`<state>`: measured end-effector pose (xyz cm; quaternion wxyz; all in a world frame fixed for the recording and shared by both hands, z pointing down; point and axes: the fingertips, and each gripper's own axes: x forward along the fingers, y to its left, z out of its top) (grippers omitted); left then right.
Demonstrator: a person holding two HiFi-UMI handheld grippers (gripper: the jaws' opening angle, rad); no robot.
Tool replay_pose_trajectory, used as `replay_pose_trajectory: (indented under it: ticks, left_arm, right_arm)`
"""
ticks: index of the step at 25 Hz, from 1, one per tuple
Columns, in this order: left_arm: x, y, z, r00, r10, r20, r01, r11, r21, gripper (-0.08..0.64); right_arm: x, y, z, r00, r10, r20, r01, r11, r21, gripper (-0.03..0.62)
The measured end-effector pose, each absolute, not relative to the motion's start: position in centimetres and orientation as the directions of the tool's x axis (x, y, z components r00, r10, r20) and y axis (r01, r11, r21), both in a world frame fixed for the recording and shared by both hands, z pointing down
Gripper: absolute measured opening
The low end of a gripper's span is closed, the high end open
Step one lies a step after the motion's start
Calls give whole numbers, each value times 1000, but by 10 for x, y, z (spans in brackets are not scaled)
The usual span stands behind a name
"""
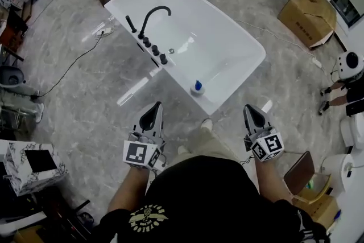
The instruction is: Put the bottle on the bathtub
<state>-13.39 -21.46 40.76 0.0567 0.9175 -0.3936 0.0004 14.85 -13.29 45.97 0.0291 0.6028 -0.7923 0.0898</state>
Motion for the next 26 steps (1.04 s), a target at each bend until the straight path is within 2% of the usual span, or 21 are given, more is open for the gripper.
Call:
replay_pose_trajectory:
  ticks: [6,13,26]
  left_arm:
    - [-110,-196,408,729,-682,55,-684,-723,102,9]
    - [-77,-171,406,764,-643,61,-645,-757,102,9]
    - [-12,-124,393,754,-653,75,-657,-750,76,9]
  right_arm:
    - [148,-82,436,-224,-960,166,-975,222,-28,11]
    - [175,-46,429,-189,-970,152,-982,185,-40,11]
    - [230,-7,407,-240,-964,116,-970,232,-74,10]
